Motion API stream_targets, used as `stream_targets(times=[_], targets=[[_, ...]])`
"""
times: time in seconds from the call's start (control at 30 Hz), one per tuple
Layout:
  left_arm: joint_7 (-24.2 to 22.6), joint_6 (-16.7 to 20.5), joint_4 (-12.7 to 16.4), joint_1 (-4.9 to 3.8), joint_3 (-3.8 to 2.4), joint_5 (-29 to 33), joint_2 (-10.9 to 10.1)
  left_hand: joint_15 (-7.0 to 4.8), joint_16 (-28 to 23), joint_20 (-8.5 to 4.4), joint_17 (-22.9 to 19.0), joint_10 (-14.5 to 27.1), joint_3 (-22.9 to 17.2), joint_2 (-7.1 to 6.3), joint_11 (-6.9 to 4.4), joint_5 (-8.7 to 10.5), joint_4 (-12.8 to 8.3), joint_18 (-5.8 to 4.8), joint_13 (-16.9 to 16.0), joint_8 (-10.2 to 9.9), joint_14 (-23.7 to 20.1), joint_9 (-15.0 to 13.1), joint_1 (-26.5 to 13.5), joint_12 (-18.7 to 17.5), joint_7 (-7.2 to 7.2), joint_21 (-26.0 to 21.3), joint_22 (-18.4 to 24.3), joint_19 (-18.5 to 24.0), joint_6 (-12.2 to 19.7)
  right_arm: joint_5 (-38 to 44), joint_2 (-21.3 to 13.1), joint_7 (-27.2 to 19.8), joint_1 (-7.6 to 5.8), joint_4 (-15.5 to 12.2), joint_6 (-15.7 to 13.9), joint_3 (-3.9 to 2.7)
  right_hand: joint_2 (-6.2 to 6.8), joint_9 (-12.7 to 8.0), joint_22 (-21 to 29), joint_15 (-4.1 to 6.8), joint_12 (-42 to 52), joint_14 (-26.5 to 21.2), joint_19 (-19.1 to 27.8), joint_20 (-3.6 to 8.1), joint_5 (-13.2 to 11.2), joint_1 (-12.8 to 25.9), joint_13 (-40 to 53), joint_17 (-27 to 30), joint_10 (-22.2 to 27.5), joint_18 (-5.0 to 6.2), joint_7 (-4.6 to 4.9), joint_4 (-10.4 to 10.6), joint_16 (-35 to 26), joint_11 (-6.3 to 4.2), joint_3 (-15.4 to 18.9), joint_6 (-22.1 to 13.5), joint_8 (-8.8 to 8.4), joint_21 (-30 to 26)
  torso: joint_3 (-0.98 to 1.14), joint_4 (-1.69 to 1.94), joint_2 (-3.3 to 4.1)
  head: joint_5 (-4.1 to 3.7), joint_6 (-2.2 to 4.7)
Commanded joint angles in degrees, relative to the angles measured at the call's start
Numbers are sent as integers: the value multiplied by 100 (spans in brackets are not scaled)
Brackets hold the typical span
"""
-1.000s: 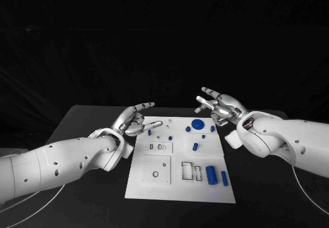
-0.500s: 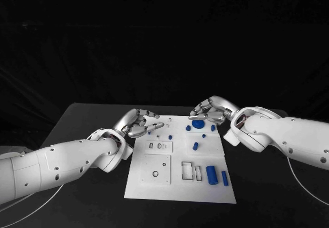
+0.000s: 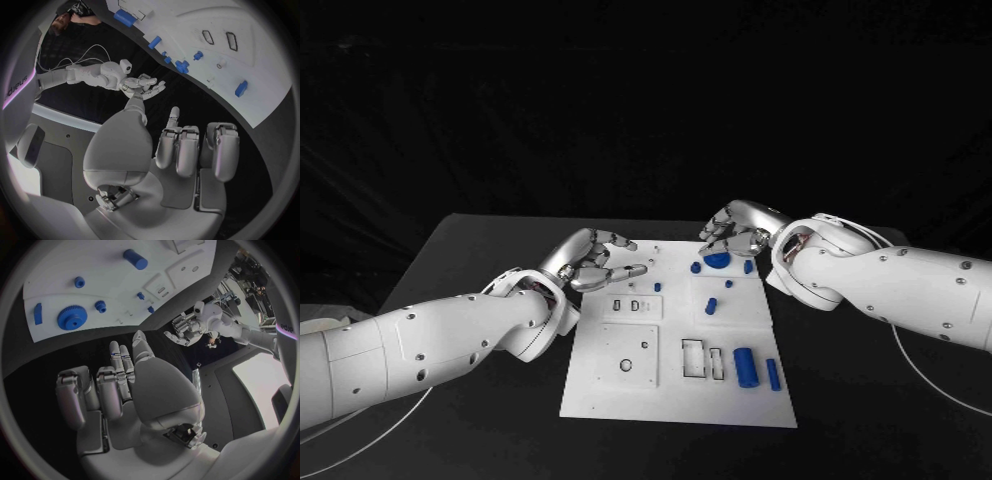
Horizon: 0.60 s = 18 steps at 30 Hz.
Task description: Assemble the parts on the task board
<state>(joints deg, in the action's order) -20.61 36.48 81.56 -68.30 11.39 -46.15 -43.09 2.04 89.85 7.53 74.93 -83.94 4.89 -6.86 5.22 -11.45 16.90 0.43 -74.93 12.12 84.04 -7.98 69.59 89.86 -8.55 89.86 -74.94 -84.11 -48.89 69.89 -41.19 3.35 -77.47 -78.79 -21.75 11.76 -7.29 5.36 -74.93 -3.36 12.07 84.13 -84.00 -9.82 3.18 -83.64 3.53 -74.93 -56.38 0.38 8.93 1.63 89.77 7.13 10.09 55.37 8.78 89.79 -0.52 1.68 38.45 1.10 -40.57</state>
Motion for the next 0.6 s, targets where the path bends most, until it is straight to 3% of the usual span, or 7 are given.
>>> stream_targets(times=[0.03,0.3,0.6], targets=[[-32,21,27,-14,-5,-85,15,-32,15,50,1507,-606,25,17,-41,-39,9,-43,-1507,51,596,-21,88,14,3,14,-1506,-589,-76,984,113,481,28,131,117,-7,5,-15,-1507,11,-57,587,-600,10,-29,-53,-4,-1507,-13,-38,-59,-13,23,-17,-25,11,-49,21,10,5,27,2,-18],[-85,65,66,-25,-8,-86,11,-63,15,56,1507,-606,-17,157,-72,-34,7,-43,-1507,143,596,-77,126,14,38,14,-1506,-589,-177,1594,417,734,149,418,377,-21,-42,-85,-1507,42,-245,587,-600,46,-40,-128,-1,-1507,-20,-38,-169,-31,23,-28,-103,-73,-213,21,5,5,19,12,-63],[-101,100,61,-39,-10,-86,1,-73,15,52,1507,-606,-20,230,-73,-13,5,-43,-1507,132,596,-81,70,14,35,14,-1506,-589,-132,1913,561,858,217,528,598,-30,-71,-103,-1507,27,-318,587,-600,39,-44,-143,-1,-1507,-20,-38,-137,-21,23,-14,-124,-81,-259,21,-3,14,6,-32,-102]])
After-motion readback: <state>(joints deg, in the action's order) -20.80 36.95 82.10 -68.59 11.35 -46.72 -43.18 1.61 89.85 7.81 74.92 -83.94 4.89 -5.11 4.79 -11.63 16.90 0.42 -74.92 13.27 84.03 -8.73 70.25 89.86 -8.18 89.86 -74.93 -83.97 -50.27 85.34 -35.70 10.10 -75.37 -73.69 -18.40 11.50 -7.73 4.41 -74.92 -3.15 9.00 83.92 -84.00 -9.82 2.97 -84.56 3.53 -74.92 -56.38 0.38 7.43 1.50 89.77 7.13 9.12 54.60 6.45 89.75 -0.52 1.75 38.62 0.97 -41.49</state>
